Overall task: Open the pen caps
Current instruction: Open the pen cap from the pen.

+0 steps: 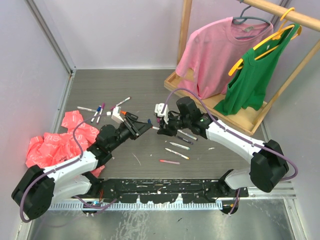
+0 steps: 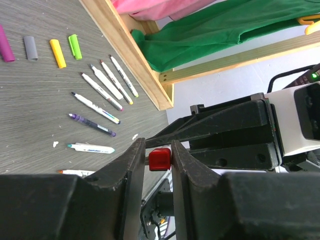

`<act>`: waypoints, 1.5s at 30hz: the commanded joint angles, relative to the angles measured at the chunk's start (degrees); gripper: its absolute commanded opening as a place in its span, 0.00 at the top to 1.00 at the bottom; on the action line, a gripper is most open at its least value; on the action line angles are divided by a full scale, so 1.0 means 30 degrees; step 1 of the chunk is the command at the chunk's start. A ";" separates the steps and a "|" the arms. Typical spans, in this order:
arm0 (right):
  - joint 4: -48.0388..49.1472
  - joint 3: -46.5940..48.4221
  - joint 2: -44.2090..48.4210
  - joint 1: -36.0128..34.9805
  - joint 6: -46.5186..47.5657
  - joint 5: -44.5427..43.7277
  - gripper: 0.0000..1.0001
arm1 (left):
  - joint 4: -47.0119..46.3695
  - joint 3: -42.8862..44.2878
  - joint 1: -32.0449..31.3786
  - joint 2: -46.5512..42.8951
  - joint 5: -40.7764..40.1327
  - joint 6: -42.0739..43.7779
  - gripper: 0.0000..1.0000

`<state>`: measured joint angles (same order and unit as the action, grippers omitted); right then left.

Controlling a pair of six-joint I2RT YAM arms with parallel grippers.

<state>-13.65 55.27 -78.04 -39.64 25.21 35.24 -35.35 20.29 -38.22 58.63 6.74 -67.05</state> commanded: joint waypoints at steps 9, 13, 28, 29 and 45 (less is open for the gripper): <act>0.1005 -0.0345 0.0454 -0.0134 0.0783 0.0061 0.99 | -0.1068 0.0400 -0.0079 0.0204 -0.1383 -0.0179 0.97; 0.0959 -0.0269 0.0194 -0.0127 0.0824 -0.0682 0.99 | -0.1593 0.0689 0.0469 0.0054 -0.2028 0.0515 1.00; 0.1325 -0.0221 -0.0382 0.0557 -0.0185 -0.1215 0.99 | 0.0094 0.3489 0.9268 0.1341 0.4610 -0.0233 1.00; 0.1323 -0.0206 -0.0507 0.0564 -0.0199 -0.1265 0.99 | -0.0176 0.3489 0.9394 0.1480 0.4736 -0.0440 1.00; 0.1496 -0.0120 -0.0145 0.1434 -0.0270 -0.1428 0.99 | 1.5137 1.3660 0.9602 1.0113 0.3169 0.7598 1.00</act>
<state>-10.81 54.41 -80.93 -35.94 24.84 31.16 -6.63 52.99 -9.72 81.06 18.06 -51.18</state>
